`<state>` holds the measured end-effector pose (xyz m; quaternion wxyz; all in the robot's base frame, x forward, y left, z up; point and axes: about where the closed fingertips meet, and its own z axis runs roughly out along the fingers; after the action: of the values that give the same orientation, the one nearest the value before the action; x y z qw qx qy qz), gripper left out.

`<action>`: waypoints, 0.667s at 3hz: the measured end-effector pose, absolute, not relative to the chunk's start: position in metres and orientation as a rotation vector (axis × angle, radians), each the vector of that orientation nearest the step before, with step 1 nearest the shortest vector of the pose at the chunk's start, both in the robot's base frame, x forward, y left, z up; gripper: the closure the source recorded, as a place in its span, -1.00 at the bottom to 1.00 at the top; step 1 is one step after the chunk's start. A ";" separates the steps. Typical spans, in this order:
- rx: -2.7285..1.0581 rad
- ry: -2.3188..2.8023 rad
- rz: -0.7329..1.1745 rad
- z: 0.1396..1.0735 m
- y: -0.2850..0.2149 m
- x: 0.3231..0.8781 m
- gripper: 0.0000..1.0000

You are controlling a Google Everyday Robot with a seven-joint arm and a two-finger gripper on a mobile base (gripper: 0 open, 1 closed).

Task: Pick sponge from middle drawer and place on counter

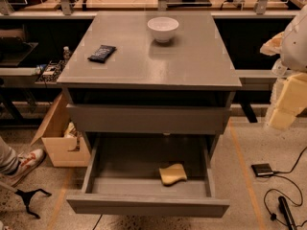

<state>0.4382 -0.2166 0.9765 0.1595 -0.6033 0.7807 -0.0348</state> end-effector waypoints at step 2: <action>-1.652 2.290 -0.049 0.947 -0.211 0.440 -1.00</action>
Offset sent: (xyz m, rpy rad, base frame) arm 0.0079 0.0169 -0.0935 0.1045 0.1043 -0.1746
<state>0.4404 -0.2107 0.9467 0.1579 -0.5776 0.8007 -0.0173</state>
